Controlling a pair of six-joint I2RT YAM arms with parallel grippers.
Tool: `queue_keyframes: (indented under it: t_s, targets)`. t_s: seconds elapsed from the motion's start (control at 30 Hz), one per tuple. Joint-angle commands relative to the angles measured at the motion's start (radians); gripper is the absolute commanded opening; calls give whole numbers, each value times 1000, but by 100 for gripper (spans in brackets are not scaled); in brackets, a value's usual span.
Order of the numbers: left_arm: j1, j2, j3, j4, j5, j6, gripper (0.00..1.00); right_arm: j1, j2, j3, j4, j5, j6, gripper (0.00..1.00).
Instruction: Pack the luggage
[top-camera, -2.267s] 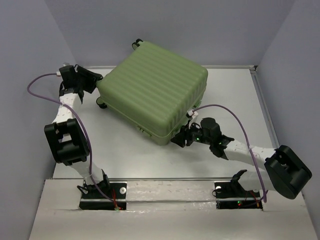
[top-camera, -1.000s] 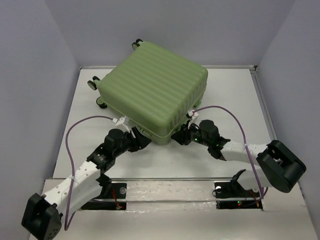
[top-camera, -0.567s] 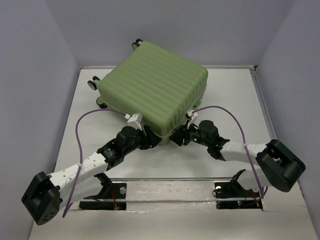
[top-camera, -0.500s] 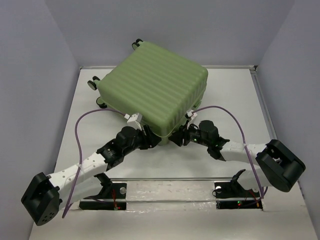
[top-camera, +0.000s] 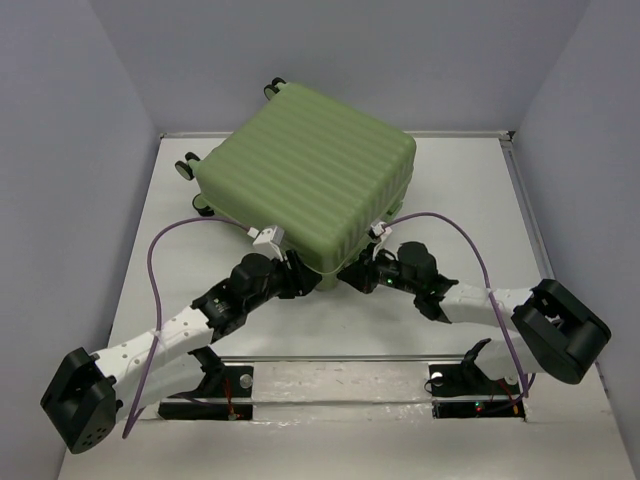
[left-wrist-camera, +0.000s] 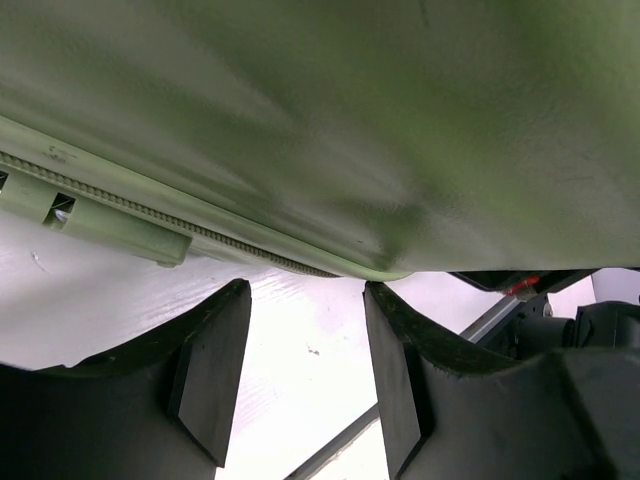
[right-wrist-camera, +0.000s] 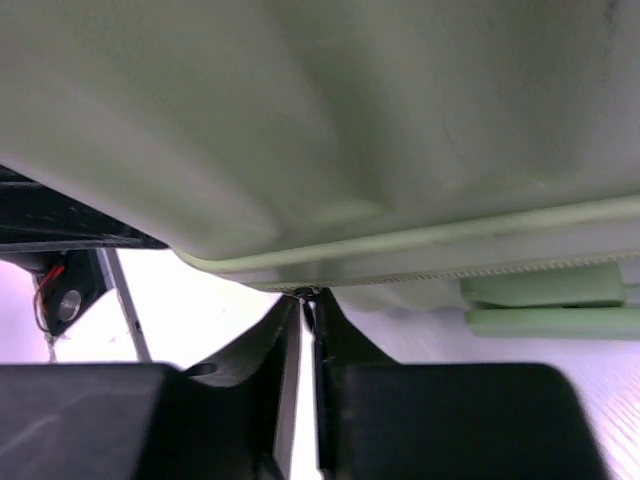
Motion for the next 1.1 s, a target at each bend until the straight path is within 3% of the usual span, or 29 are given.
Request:
queue_keyframes:
  t_s: [0.0,0.23,0.5,0.77,1.0,1.07]
  targets:
    - [-2,5,49,89,-76,36,57,28,-5,11,83,38,12,8]
    - [-2,94,106,197,-83,43,53,233,-26,8,-110,194,29,7]
    - [-29,195,198,250,-84,50,51,607,17,68,-213,498,126,7]
    - [-38,240,267,254,-81,60,49,726,26,239,-257,545,109,7]
    - [-49,303,333,254,-81,51,49,753,150,406,-124,570,156,7]
    - [-49,294,347,223,-102,62,54,787,170,395,-92,609,152,7]
